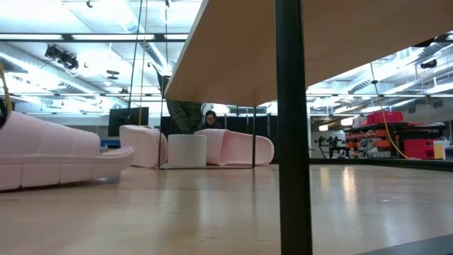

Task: Pick and place slides into the shelf
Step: Put the bottom left pink slipper on the shelf

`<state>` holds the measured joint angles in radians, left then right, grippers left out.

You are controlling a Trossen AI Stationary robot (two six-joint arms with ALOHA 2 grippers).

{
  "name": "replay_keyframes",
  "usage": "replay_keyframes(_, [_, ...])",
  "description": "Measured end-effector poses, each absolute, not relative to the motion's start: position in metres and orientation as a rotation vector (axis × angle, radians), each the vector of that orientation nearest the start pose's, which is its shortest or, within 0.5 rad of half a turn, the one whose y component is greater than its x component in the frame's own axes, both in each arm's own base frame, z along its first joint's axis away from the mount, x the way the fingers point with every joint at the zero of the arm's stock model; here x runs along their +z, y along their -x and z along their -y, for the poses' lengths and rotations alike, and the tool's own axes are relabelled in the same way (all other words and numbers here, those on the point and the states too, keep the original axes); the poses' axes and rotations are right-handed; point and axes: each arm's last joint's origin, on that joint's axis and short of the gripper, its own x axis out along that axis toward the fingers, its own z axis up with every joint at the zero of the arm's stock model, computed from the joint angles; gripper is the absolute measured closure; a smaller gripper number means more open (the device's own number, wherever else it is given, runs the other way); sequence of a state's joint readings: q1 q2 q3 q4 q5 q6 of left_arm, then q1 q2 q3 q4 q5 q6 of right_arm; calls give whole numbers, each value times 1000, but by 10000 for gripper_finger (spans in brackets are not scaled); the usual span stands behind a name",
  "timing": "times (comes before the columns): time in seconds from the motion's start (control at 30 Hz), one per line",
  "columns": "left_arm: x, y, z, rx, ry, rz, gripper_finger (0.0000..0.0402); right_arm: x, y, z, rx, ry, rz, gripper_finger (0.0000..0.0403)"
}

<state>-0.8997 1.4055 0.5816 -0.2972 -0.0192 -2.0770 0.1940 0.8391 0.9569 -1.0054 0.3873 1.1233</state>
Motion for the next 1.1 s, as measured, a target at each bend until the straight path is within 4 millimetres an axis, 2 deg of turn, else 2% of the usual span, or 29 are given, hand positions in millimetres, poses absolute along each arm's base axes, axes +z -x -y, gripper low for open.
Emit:
replay_keyframes(0.2, [162,-146,176,418,1299,-1110,355,315,-139,-16,-621,-790,-643,206])
replay_keyframes(0.43, [213,-149,176,175,1292,-970,357,315,-139,-15,-632,-760,-636,206])
replay_keyframes(0.57, [226,-140,175,96,1340,-1093,358,315,-139,-15,-633,-758,-637,206])
replay_keyframes(0.77, [224,-112,176,183,1361,-1389,360,315,-139,-16,-632,-757,-638,206])
replay_keyframes(0.9, [232,-97,179,132,1380,-1433,360,315,-139,-16,-630,-751,-640,206])
replay_keyframes(1.1, [249,-88,177,-22,1438,-1428,361,315,-138,-15,-626,-738,-646,206])
